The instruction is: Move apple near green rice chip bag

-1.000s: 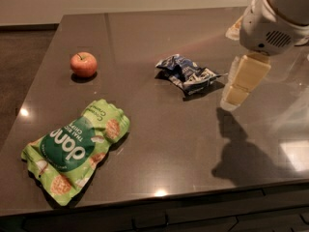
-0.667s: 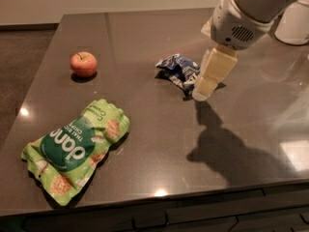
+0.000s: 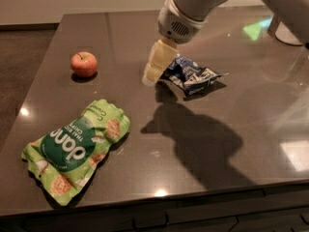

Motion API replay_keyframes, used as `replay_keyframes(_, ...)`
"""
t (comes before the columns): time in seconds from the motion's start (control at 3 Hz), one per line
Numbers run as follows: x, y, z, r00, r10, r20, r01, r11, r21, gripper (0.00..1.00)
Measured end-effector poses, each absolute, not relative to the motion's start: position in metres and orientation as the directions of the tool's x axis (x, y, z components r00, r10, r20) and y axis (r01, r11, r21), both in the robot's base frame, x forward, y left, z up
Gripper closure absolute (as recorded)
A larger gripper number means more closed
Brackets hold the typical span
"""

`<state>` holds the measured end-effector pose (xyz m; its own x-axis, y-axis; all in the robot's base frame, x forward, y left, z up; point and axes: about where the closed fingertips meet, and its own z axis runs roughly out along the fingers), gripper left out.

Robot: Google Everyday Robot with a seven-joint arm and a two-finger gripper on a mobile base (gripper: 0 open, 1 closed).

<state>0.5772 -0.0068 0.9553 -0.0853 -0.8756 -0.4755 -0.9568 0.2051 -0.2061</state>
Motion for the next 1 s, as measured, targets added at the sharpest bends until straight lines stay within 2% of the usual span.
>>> replay_keyframes(1.0, 0.631, 0.115, 0.927, -0.073, -0.847, -0.527, -0.972, 0.178, -0.151, 0.00)
